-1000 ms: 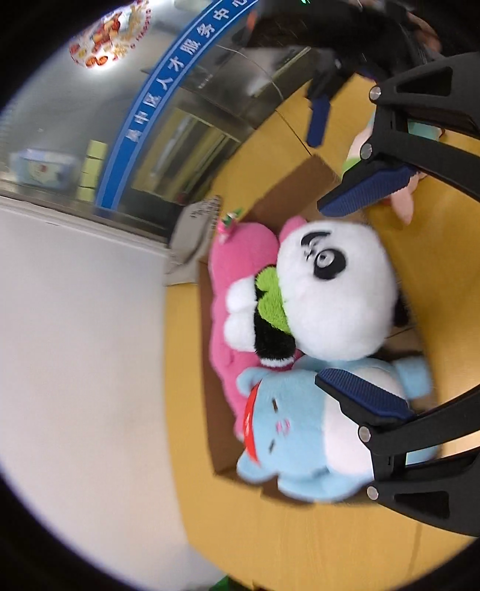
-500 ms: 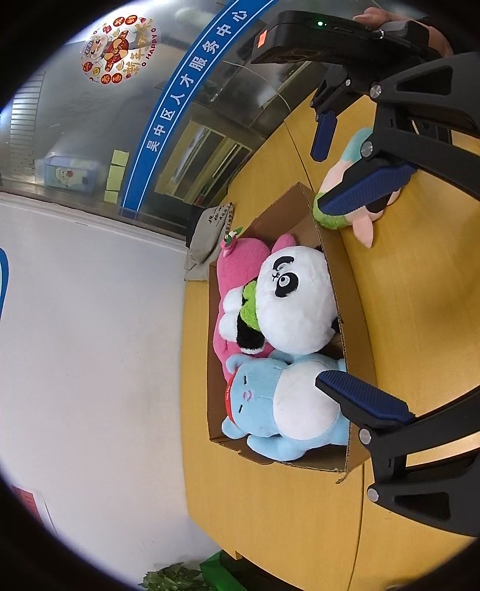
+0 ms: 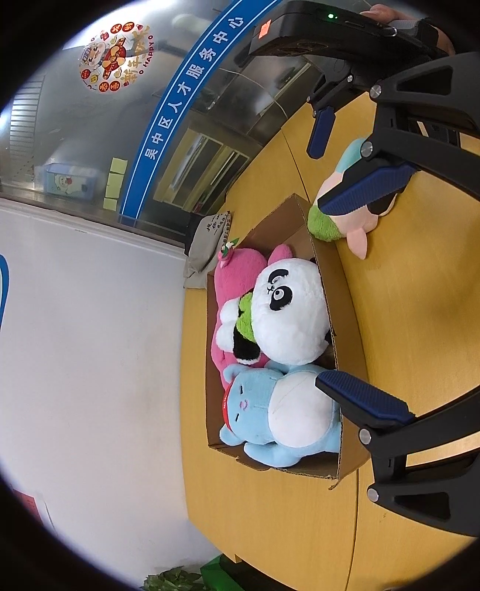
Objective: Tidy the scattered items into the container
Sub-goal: 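Close both grippers on the green-haired plush and lift it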
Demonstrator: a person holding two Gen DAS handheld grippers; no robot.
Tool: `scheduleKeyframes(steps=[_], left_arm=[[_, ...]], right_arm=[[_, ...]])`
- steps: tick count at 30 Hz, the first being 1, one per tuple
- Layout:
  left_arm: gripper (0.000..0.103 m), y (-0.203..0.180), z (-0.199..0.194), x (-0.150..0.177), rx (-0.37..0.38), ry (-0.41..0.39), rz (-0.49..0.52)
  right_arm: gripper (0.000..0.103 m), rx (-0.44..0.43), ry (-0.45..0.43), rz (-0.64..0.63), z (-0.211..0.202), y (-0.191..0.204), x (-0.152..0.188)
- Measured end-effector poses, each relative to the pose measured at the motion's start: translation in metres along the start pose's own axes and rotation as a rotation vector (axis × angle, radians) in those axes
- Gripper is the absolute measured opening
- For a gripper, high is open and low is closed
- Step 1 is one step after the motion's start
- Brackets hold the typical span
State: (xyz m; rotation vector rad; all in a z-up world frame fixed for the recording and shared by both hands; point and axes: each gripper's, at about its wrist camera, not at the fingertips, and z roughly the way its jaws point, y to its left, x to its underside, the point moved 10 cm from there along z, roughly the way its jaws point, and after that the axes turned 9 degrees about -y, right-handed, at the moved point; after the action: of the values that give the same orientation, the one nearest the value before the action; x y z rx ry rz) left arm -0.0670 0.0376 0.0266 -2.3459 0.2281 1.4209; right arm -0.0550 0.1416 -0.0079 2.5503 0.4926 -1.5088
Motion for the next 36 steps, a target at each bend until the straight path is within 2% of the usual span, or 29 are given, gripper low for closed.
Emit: scheduleKeyframes(steps=[6, 12, 16, 20, 25, 28, 29, 31, 36], left_arm=[[0.087, -0.006, 0.009, 0.003, 0.021, 0.016, -0.006], [0.087, -0.016, 0.035, 0.01, 0.058, 0.06, -0.025], [0.087, -0.031, 0.066, 0.026, 0.142, 0.139, -0.083], [0.087, -0.053, 0.101, 0.053, 0.215, 0.246, -0.118], [0.087, -0.08, 0.146, 0.092, 0.3, 0.364, -0.19], [0.087, -0.086, 0.169, 0.103, 0.323, 0.395, -0.225], [0.087, -0.087, 0.176, 0.105, 0.33, 0.4, -0.237], [0.087, -0.087, 0.185, 0.106, 0.353, 0.403, -0.268], [0.087, -0.098, 0.186, 0.105, 0.446, 0.393, -0.275]], right_arm=[[0.103, -0.011, 0.006, 0.012, -0.001, -0.002, 0.004], [0.103, -0.018, -0.006, 0.038, -0.003, -0.016, 0.009], [0.103, -0.018, -0.04, 0.059, -0.009, -0.035, 0.013], [0.103, 0.002, -0.055, 0.063, -0.017, -0.081, 0.041], [0.103, 0.053, 0.032, 0.044, -0.003, -0.133, 0.093], [0.102, -0.038, 0.095, 0.106, 0.015, -0.133, 0.118], [0.096, -0.078, 0.108, 0.123, 0.019, -0.129, 0.121], [0.089, -0.104, 0.111, 0.099, 0.021, -0.119, 0.125], [0.083, -0.161, 0.112, 0.148, 0.02, -0.122, 0.133]])
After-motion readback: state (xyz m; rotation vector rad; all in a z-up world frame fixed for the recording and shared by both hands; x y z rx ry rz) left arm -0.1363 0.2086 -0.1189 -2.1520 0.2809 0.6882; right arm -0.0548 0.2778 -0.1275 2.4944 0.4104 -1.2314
